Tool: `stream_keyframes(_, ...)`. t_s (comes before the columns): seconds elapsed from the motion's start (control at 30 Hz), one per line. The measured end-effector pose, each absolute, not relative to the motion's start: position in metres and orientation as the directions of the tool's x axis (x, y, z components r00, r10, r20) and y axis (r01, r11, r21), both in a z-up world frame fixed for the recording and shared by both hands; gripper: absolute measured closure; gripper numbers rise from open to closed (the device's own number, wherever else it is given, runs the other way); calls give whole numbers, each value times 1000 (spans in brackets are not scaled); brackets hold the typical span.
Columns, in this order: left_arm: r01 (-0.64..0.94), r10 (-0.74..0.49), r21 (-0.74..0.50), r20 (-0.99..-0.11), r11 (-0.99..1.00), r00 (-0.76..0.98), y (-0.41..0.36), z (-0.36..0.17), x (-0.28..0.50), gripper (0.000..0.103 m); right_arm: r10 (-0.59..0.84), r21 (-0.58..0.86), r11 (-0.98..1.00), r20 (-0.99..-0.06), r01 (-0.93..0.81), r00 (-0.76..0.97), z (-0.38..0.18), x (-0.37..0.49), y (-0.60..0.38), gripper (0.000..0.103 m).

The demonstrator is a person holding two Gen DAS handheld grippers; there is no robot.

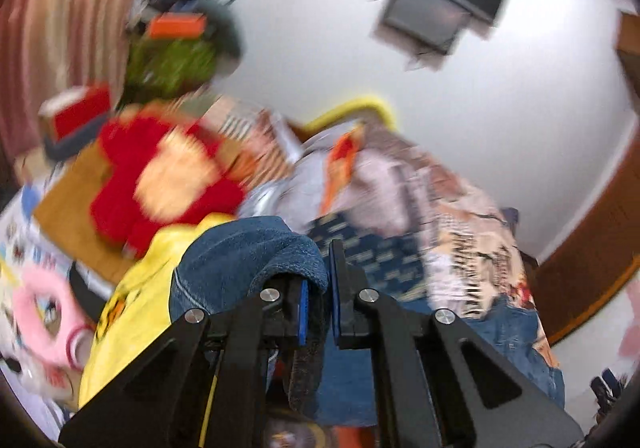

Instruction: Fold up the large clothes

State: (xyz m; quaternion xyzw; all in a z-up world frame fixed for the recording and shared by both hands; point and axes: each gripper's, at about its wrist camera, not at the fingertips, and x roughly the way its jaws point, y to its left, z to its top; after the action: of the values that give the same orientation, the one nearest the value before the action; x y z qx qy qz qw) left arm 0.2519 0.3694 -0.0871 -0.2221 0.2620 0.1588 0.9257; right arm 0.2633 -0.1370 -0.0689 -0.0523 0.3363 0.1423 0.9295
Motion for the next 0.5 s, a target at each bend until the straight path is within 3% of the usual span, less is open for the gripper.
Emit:
stream_keyframes(0.27,-180,99,-139,-453,974,886,233,-11,300,96,274,9,932,-670,-362,689,-85,270,-147,5)
stream_keyframes(0.5,61,-41,17,-562,998,826,96,-53,351,95,309,78,929,-702,-362,642,-100,274,-171,5)
